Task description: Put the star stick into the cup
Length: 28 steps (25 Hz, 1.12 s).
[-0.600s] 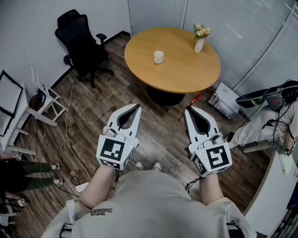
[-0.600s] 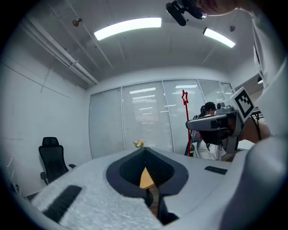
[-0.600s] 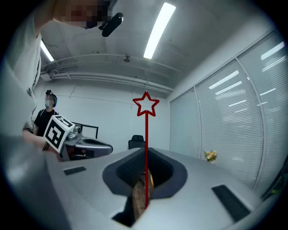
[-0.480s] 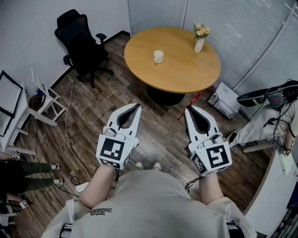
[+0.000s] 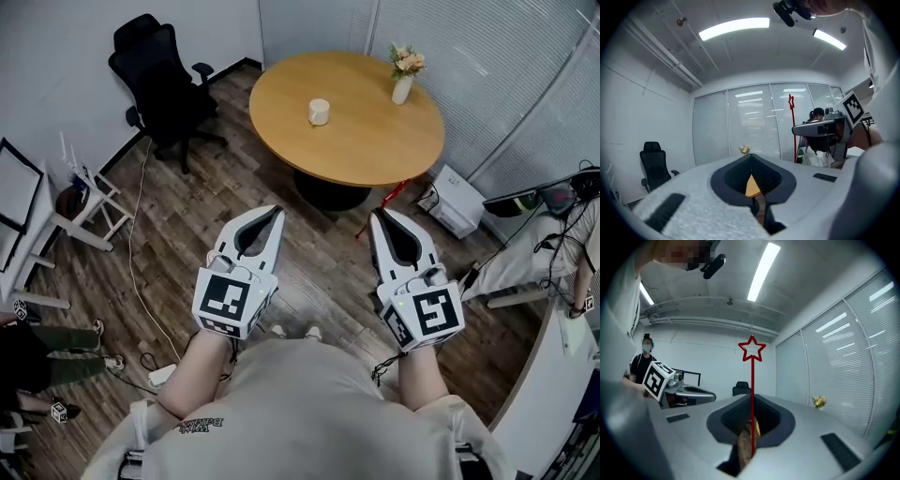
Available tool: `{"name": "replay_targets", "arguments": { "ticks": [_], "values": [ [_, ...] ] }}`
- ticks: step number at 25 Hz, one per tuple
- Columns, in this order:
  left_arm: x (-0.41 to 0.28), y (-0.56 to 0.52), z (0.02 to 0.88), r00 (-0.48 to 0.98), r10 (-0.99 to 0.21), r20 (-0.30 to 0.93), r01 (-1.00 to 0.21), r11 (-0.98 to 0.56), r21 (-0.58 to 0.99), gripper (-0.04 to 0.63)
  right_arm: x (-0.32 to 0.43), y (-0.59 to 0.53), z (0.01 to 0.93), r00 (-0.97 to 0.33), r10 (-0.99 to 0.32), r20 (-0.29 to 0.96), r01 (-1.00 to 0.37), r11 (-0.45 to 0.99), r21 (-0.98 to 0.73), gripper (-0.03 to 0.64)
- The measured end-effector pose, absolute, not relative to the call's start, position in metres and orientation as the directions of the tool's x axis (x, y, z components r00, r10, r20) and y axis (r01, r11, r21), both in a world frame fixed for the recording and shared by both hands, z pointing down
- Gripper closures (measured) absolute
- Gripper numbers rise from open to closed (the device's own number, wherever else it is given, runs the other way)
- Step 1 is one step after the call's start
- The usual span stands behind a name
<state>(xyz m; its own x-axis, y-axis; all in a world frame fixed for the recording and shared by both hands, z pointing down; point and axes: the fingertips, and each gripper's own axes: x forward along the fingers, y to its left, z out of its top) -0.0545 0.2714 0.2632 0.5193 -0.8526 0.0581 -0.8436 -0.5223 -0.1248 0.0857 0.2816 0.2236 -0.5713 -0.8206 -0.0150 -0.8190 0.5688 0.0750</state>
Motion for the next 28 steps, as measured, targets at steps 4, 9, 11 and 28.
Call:
{"name": "replay_targets", "arguments": {
  "ticks": [4,9,11,28],
  "values": [
    [-0.051,0.267,0.267,0.515,-0.855,0.064,-0.846,-0.519,-0.125,0.575,0.088,0.276,0.227,-0.574,-0.818,-0.013,-0.817,0.572,0.072,0.58],
    [-0.041,0.263,0.276,0.507,-0.858,0.078,-0.85,-0.513,-0.121,0.575,0.095,0.268,0.236,-0.587,-0.81,-0.001,-0.808,0.585,0.064,0.58],
    [-0.037,0.258,0.278,0.501,-0.861,0.087,-0.853,-0.509,-0.117,0.575,0.097,0.26,0.236,-0.596,-0.803,0.002,-0.801,0.595,0.062,0.58],
    [-0.02,0.227,0.296,0.454,-0.882,0.127,-0.873,-0.469,-0.132,0.575,0.104,0.219,0.249,-0.654,-0.756,-0.022,-0.756,0.652,0.057,0.58]
  ]
}}
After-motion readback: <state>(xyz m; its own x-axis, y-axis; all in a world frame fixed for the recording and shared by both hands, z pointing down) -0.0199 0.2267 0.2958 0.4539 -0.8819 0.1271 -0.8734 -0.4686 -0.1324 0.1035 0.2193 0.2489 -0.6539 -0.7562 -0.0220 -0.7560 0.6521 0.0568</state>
